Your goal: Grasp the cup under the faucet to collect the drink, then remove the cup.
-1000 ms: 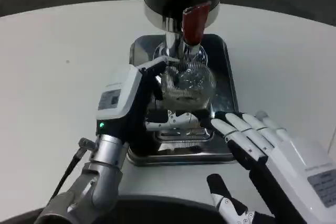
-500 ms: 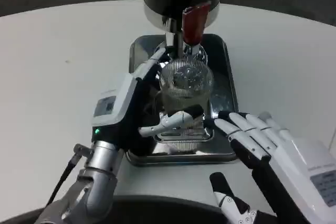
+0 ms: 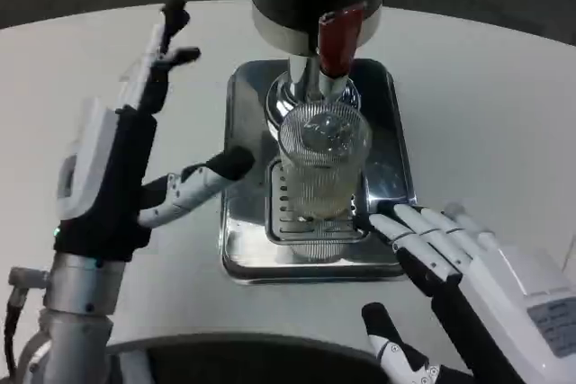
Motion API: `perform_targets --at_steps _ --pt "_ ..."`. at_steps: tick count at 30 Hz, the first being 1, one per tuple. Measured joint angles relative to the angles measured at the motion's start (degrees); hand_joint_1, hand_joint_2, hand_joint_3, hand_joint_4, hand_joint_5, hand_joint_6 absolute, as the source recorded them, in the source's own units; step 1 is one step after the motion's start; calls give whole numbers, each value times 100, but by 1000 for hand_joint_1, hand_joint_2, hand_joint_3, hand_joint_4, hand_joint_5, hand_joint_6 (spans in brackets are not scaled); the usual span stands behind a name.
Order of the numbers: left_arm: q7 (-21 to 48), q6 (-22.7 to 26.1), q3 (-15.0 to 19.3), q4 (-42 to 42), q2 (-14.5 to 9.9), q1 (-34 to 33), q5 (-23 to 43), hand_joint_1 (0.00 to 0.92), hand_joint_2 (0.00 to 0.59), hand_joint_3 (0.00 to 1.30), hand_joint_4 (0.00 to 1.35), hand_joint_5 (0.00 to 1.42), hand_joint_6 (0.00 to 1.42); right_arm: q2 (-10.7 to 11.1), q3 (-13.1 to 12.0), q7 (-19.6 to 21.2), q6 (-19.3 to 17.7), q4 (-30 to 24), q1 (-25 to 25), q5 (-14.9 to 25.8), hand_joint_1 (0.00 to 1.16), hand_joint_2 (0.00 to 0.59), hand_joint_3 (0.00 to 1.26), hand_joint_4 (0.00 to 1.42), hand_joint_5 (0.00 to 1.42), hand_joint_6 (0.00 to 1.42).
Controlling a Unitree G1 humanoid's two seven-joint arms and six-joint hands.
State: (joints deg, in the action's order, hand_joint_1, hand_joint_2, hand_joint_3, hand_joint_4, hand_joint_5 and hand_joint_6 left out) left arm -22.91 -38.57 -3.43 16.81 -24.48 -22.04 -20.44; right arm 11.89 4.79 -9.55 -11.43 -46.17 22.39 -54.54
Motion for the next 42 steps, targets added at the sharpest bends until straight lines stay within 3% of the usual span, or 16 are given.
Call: perform_targets --at_steps 3,5,8,11,19,24,28,31,42 --pt "873 133 187 -630 -170 105 873 0 86 0 0 0 0 0 19 13 -3 16 -20 3 362 530 175 106 121 97" --pt "1827 392 283 -1231 -507 93 1693 0 87 0 0 0 0 0 24 20 -3 23 -28 4 362 530 175 106 121 97" --pt "2634 669 411 -1813 -734 -64 2517 0 89 0 0 0 0 0 41 23 -3 24 -45 4 362 530 175 106 121 97" --pt "3342 1046 590 -2297 -806 -303 3433 0 93 0 0 0 0 -4 59 25 -4 17 -67 4 362 530 175 106 121 97" --pt "4501 2250 912 -2883 -923 -858 4626 0 97 0 0 0 0 -11 16 30 3 -165 -14 6 362 530 177 108 122 98" --pt "5114 3263 919 -2712 -892 -1191 5227 0 85 0 0 0 0 -31 18 33 2 -207 34 4 360 526 177 114 122 98" --pt "5446 4282 930 -2375 -694 -1498 5834 0 81 0 0 0 0 -35 -2 37 -1 -324 94 6 357 523 178 117 122 98" --pt "5664 4688 930 -2146 -596 -1651 5883 0 80 0 0 0 0 -33 -53 51 -4 -379 170 24 356 522 182 118 122 98" --pt "6283 5068 870 -1349 -241 -2193 5585 0 74 0 0 0 0 -67 -181 109 -13 -405 360 109 352 521 187 122 132 98"
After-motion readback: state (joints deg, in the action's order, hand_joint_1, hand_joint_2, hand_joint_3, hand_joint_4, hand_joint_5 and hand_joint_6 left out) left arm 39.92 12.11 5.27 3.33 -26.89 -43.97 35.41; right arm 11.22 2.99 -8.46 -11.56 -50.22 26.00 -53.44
